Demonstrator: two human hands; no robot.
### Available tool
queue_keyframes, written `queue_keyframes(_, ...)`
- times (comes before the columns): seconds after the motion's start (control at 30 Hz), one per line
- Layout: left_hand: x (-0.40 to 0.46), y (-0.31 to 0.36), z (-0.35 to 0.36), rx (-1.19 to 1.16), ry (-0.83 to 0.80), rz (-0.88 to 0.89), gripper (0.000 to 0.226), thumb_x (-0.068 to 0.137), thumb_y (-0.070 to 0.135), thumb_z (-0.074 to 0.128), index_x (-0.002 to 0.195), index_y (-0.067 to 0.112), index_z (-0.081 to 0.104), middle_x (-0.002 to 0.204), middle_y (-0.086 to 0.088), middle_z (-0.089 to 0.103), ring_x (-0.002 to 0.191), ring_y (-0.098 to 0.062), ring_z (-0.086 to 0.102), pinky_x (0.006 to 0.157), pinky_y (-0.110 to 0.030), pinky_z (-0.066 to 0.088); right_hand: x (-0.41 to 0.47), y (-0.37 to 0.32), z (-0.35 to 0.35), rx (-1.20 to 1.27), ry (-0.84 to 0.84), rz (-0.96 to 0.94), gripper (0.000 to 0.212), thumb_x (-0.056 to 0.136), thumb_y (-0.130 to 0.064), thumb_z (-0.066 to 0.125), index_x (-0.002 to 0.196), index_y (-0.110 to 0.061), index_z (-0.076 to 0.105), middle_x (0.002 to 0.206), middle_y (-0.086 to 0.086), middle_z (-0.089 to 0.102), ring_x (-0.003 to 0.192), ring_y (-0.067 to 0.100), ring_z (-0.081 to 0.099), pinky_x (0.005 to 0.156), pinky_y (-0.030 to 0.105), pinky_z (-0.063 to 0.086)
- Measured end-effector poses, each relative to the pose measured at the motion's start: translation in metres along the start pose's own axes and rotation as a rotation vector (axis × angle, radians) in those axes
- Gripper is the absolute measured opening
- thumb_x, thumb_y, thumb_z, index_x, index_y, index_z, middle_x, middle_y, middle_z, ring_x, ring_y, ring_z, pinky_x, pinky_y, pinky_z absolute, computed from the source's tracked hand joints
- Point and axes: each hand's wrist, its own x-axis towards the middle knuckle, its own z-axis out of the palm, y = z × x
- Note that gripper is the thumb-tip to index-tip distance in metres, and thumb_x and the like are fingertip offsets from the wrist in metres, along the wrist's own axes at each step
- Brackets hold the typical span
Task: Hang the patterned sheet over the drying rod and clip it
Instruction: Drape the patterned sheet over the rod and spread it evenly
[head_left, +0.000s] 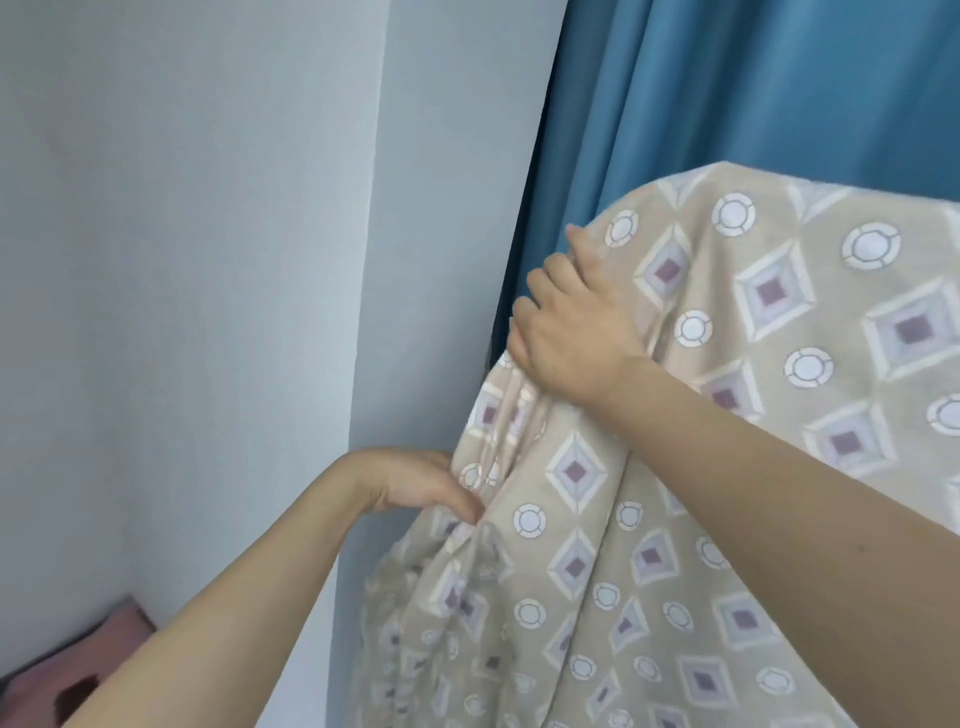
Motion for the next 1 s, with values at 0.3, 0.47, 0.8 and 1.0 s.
queue_keyframes(0.3, 0.0, -0.05, 0.007, -0.794, 0.342, 0.323, 0.047, 0.069, 0.001, 0.065, 0.115, -0.007, 0.063, 0.106, -0.028, 0.066, 0.092, -0.039, 0.067, 0.083, -0.047, 0.054, -0.013, -0.015, 0.011, 0.107, 0.163, -0.066, 0.038, 0.088, -0.02, 0.045, 0.055, -0.009, 0.06, 0.054, 0.004, 0.03, 0.066, 0.025, 0.031, 0.108, 0.047, 0.032)
queue_keyframes(0.47, -0.01, -0.024, -0.015, -0.956, 0.602, 0.533, 0.014, 0.074, 0.0, 0.063, 0.082, 0.007, 0.054, 0.082, -0.014, 0.062, 0.077, -0.03, 0.064, 0.071, -0.037, 0.055, -0.008, -0.018, 0.018, 0.059, 0.176, -0.111, 0.048, 0.096, -0.031, 0.038, 0.059, -0.008, 0.057, 0.055, 0.007, 0.041, 0.068, 0.028, 0.043, 0.104, 0.043, 0.029)
queue_keyframes(0.8, 0.021, -0.064, 0.015, -0.154, 0.233, 0.069, 0.031, 0.086, 0.019, 0.056, 0.114, 0.014, 0.069, 0.12, -0.003, 0.069, 0.103, -0.011, 0.062, 0.093, -0.026, 0.049, -0.018, -0.026, 0.023, 0.055, 0.092, -0.117, 0.04, 0.088, -0.026, 0.043, 0.053, -0.01, 0.053, 0.052, 0.005, 0.033, 0.063, 0.025, 0.032, 0.092, 0.041, 0.029)
queue_keyframes(1.0, 0.021, -0.049, -0.005, -0.246, 0.696, 0.156, 0.014, 0.087, 0.001, 0.049, 0.079, 0.009, 0.057, 0.067, -0.005, 0.058, 0.062, -0.019, 0.051, 0.051, -0.019, 0.039, -0.023, -0.029, 0.023, 0.074, 0.117, -0.152, 0.036, 0.087, -0.022, 0.044, 0.055, -0.008, 0.052, 0.056, 0.005, 0.028, 0.063, 0.025, 0.031, 0.093, 0.041, 0.028)
